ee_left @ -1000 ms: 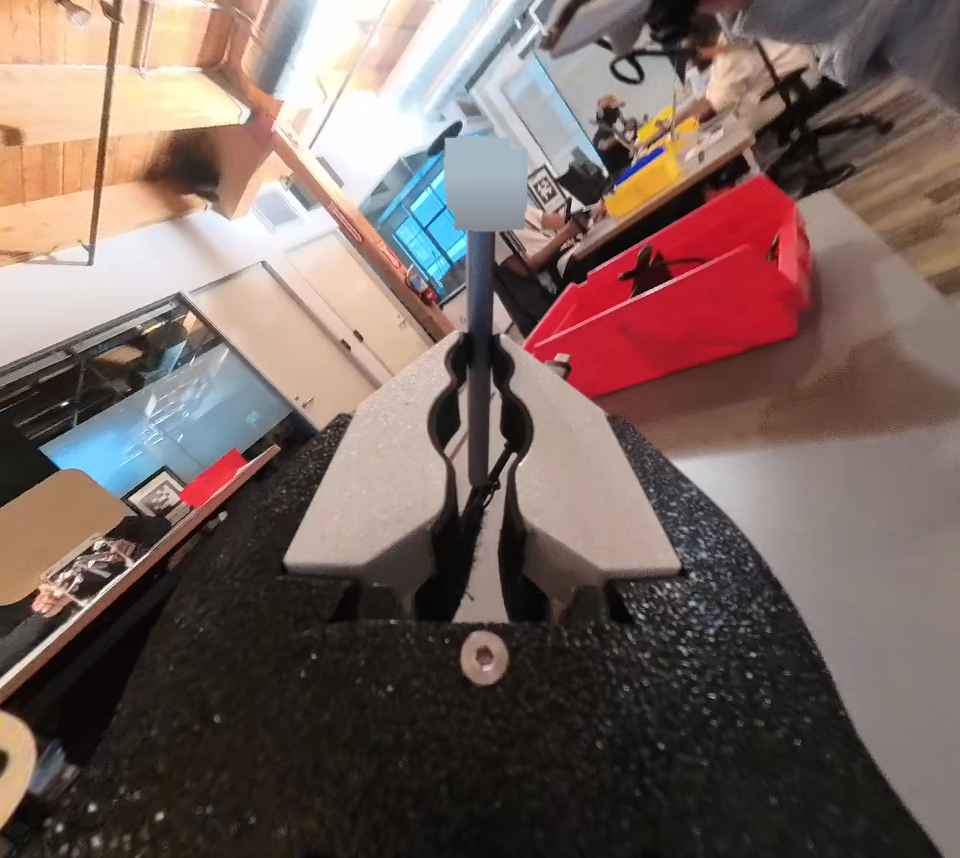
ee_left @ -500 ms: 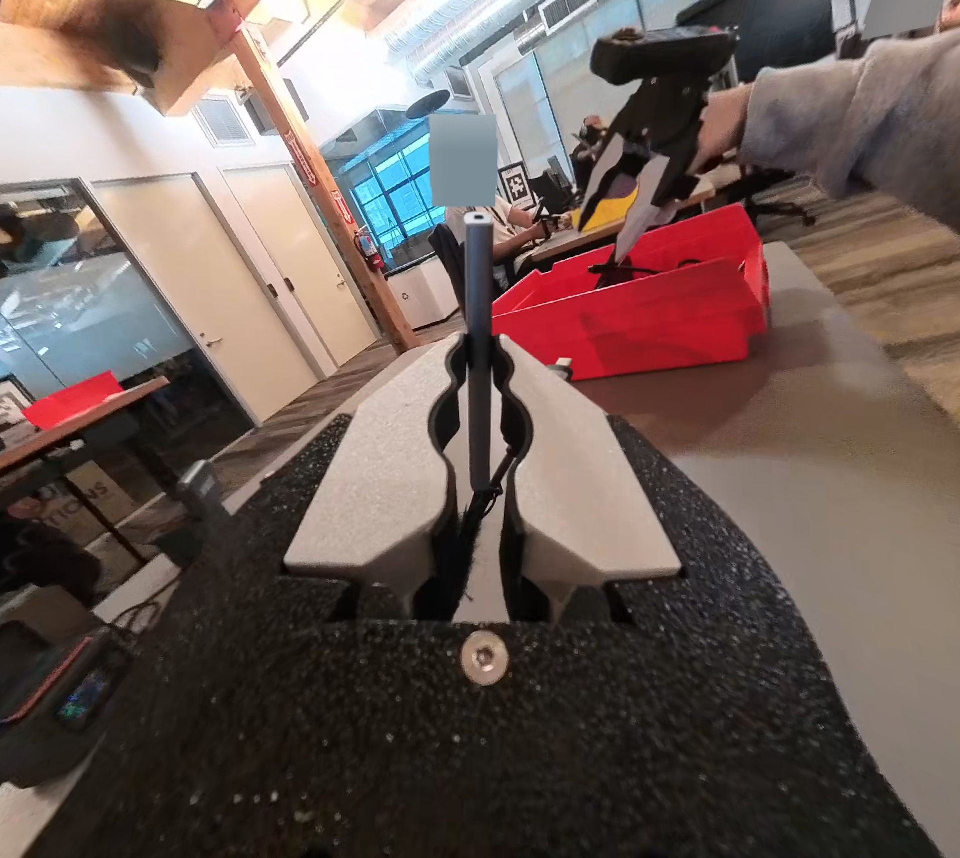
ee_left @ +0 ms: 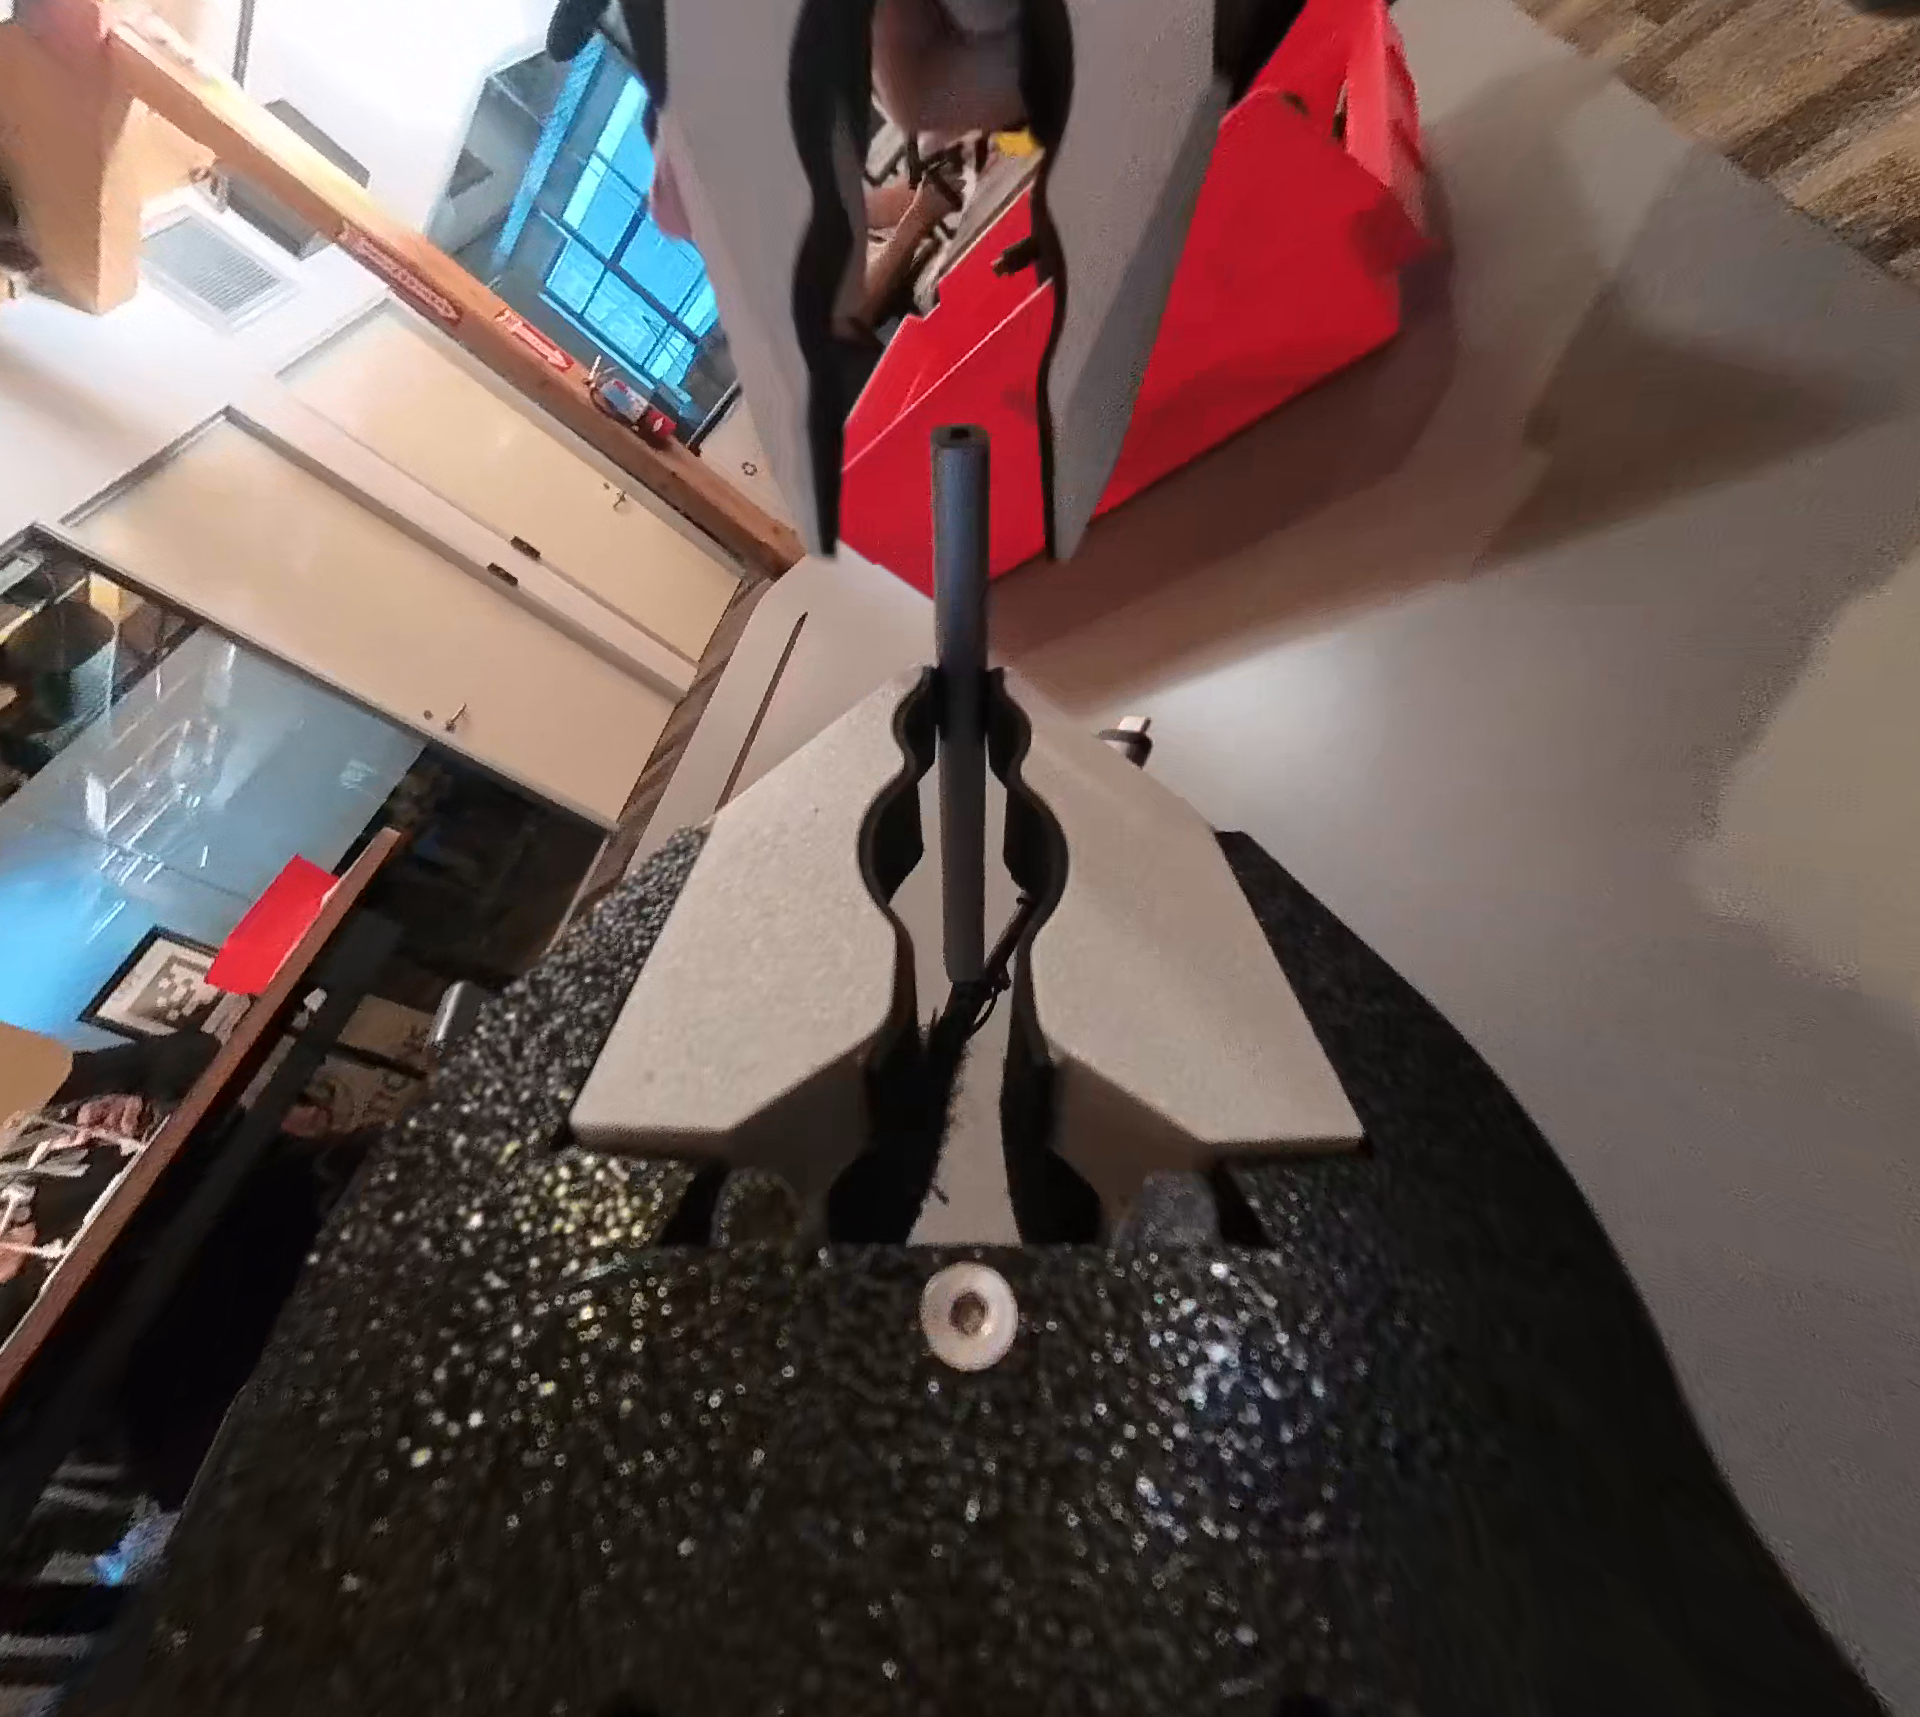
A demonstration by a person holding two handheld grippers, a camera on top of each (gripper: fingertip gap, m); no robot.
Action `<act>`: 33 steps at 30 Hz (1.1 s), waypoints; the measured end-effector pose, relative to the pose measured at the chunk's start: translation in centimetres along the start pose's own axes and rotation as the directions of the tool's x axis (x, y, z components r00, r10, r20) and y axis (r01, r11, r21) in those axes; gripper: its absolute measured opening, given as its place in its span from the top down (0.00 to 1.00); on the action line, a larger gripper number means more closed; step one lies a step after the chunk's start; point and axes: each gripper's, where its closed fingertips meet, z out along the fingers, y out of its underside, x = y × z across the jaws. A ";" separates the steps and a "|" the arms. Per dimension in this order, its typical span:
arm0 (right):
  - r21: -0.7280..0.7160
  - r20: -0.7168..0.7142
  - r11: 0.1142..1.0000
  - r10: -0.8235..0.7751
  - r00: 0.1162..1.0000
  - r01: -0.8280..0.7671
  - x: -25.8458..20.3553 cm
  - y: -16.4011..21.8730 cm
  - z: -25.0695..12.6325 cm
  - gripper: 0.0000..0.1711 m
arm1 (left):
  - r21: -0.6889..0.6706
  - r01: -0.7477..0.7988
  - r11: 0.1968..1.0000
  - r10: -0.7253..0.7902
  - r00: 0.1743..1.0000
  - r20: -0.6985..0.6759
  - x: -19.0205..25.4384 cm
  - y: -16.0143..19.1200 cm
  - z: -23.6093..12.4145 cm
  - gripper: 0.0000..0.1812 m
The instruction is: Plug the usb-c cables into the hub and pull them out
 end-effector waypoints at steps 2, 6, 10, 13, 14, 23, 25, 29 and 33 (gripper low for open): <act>0.001 0.017 0.999 -0.047 0.999 0.047 -0.4 -0.2 0.5 0.92 | 0.015 -0.002 1.000 0.002 1.000 0.003 0.0 -0.3 -0.1 0.96; 0.020 0.008 0.998 -0.068 0.998 0.067 -0.3 -0.1 0.1 0.95 | 0.040 0.017 0.999 -0.017 1.000 0.001 0.1 -0.8 0.0 0.96; -0.103 -0.155 0.995 -0.026 0.988 0.010 3.3 3.3 -4.1 0.95 | 0.080 0.041 0.996 -0.046 0.996 0.071 -0.9 -1.2 -0.2 0.83; -0.143 -0.397 0.976 0.098 0.912 -0.167 8.5 8.2 -11.1 0.95 | 0.081 0.039 0.996 -0.052 0.984 0.169 -2.8 -0.8 -1.1 0.78; -0.169 -0.466 0.957 0.133 0.875 -0.235 9.9 10.5 -13.6 0.95 | 0.082 0.039 0.996 -0.055 0.978 0.199 -3.4 -0.7 -1.4 0.78; -0.649 -0.378 0.581 0.313 0.871 -0.490 8.6 29.9 -17.1 0.95 | 0.014 0.087 0.996 -0.088 0.971 0.221 -3.8 1.7 -0.9 0.77; -0.682 -0.306 0.560 0.365 0.879 -0.470 7.7 30.9 -14.9 0.95 | -0.015 0.098 0.995 -0.093 0.972 0.215 -3.7 2.7 -0.7 0.77; -0.630 -0.252 0.585 0.468 0.847 -0.511 8.1 30.3 -11.1 0.92 | -0.066 0.106 0.992 -0.089 0.971 0.220 -3.7 4.2 -0.4 0.76; -0.600 -0.154 0.571 0.605 0.781 -0.560 6.3 30.4 -7.2 0.86 | -0.098 0.105 0.990 -0.083 0.975 0.205 -3.5 4.9 -0.2 0.76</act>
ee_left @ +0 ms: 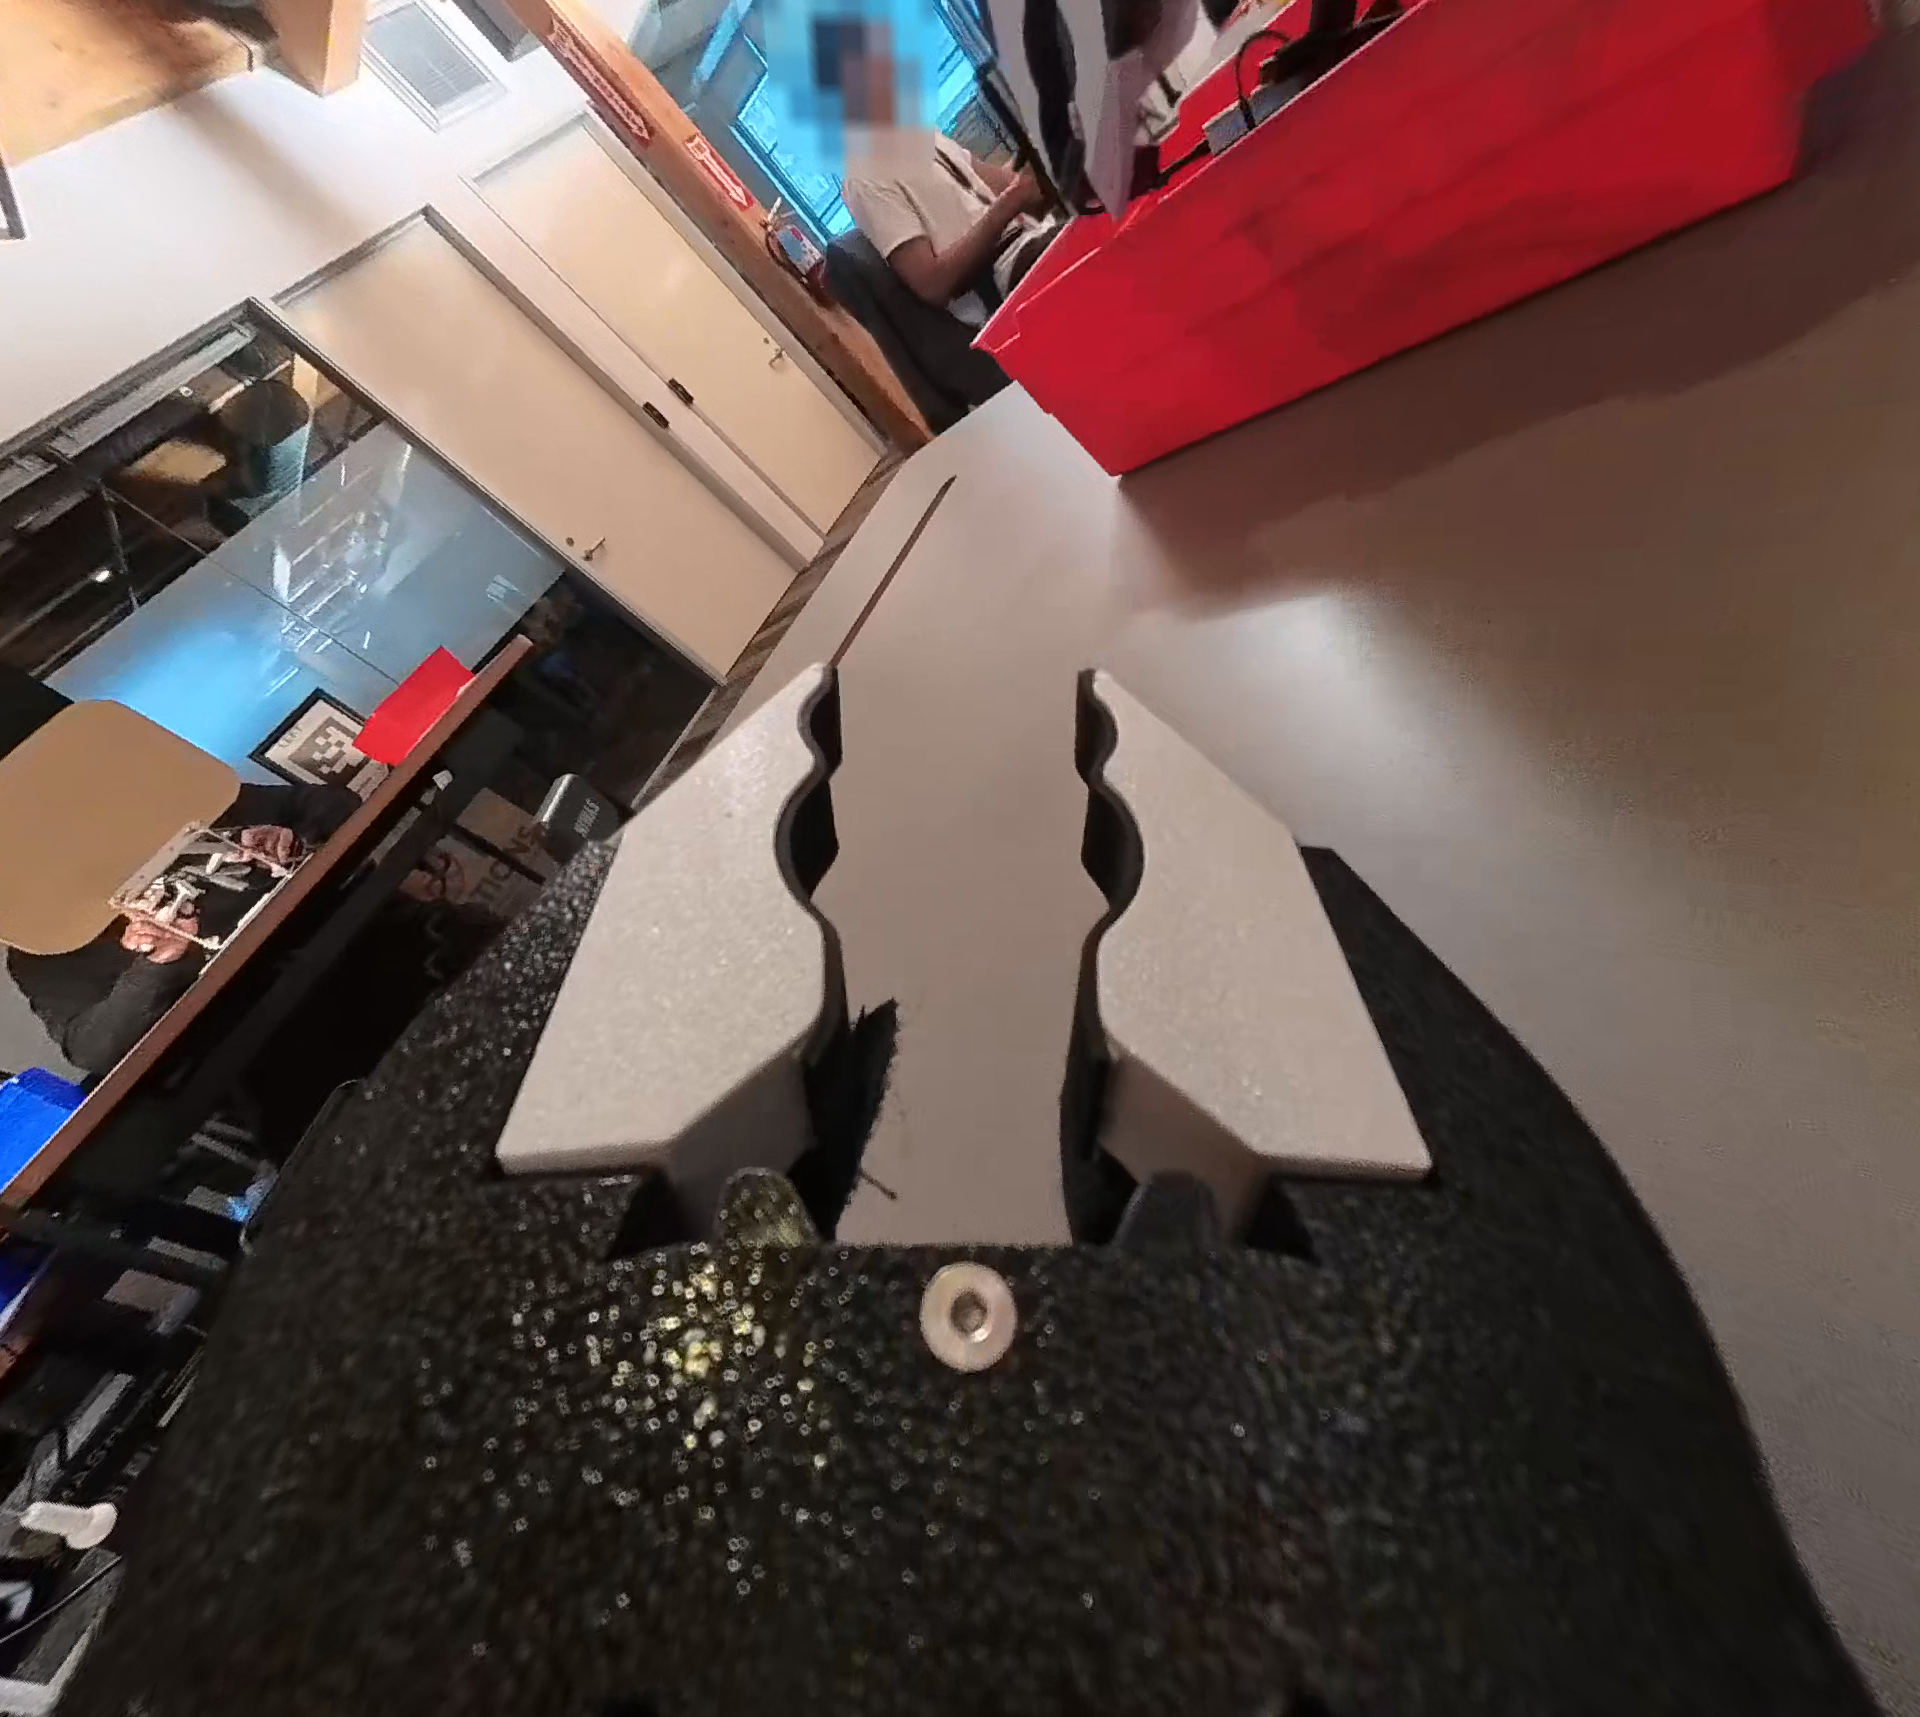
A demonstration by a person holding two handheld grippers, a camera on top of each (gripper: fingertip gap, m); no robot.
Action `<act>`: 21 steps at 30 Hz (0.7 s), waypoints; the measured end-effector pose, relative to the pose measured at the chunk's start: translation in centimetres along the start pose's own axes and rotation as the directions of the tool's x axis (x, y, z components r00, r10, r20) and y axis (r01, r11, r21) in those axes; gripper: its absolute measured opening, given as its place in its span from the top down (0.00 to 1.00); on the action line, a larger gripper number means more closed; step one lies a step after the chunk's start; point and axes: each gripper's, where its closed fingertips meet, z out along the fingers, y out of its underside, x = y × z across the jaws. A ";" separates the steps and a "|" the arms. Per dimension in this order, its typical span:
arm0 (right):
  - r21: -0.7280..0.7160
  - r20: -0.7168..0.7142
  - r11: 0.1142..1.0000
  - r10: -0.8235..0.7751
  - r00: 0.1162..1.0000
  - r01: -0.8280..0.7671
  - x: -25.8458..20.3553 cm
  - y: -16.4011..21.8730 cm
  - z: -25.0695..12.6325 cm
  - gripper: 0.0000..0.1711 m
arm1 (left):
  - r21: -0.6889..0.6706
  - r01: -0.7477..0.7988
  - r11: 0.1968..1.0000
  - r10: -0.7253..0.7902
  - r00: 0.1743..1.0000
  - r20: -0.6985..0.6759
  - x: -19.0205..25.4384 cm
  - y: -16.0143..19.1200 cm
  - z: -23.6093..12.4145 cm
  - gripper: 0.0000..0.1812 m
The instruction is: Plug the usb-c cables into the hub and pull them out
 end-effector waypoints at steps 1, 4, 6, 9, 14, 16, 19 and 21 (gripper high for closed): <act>-0.003 0.036 1.000 0.019 0.999 -0.019 -0.5 0.0 0.8 0.85 | -0.006 0.003 1.000 -0.003 1.000 -0.001 0.0 0.1 0.0 0.76; 0.040 0.091 0.991 0.122 0.988 -0.126 -1.0 -0.1 1.6 0.75 | -0.017 0.015 1.000 -0.015 1.000 0.003 -0.3 0.4 -0.1 0.75; 0.102 0.061 0.973 0.199 0.978 -0.205 -0.3 -0.2 0.1 0.67 | -0.047 -0.027 0.999 0.027 1.000 0.005 -0.6 0.9 -0.1 0.76; 0.317 0.014 0.907 0.287 0.958 -0.276 0.5 -0.9 -4.8 0.60 | -0.107 -0.077 0.991 0.082 0.996 0.047 -1.7 2.0 -0.4 0.76; 0.463 -0.216 0.831 0.443 0.870 -0.308 1.9 3.6 -12.2 0.52 | -0.183 -0.046 0.982 0.069 0.990 0.121 -4.0 1.5 -1.3 0.54; 0.433 -0.324 0.824 0.520 0.790 -0.365 2.1 8.0 -13.4 0.53 | -0.284 0.032 0.958 0.027 0.979 0.203 -5.9 1.1 -2.4 0.38; 0.339 -0.348 0.797 0.600 0.721 -0.499 0.8 14.4 -12.0 0.54 | -0.447 0.214 0.869 -0.026 0.921 0.389 -8.5 1.3 -6.6 0.25; 0.261 -0.325 0.771 0.636 0.699 -0.581 -0.5 17.9 -10.0 0.54 | -0.503 0.347 0.791 -0.057 0.862 0.504 -9.3 1.9 -10.6 0.25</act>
